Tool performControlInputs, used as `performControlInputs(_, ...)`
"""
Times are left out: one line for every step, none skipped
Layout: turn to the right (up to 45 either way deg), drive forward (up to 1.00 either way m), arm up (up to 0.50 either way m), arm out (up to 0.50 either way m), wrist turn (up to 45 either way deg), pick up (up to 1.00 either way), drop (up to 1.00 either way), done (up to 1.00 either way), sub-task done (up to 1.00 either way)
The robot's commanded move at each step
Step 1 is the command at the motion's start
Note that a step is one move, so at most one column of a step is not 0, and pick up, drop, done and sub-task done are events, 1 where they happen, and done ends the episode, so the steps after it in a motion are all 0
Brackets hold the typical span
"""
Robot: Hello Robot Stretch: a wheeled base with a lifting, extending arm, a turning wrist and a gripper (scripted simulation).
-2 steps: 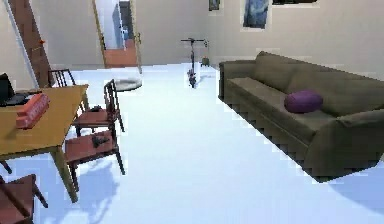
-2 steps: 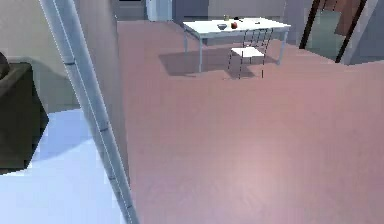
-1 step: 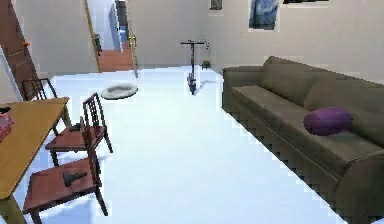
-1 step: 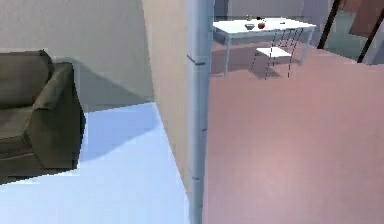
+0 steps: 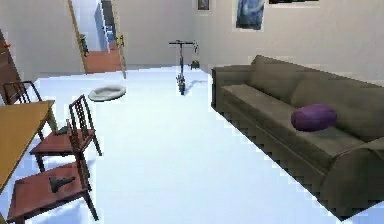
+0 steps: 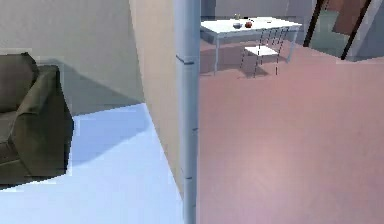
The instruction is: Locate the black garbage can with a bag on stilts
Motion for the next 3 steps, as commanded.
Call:
performControlInputs(0.0,1.00,0.00,0.00,0.0,0.00,0.00,0.00,0.00)
performControlInputs(9.0,0.00,0.00,0.00,0.0,0.00,0.00,0.00,0.00)
performControlInputs(0.0,0.15,0.00,0.00,0.0,0.00,0.00,0.00,0.00)
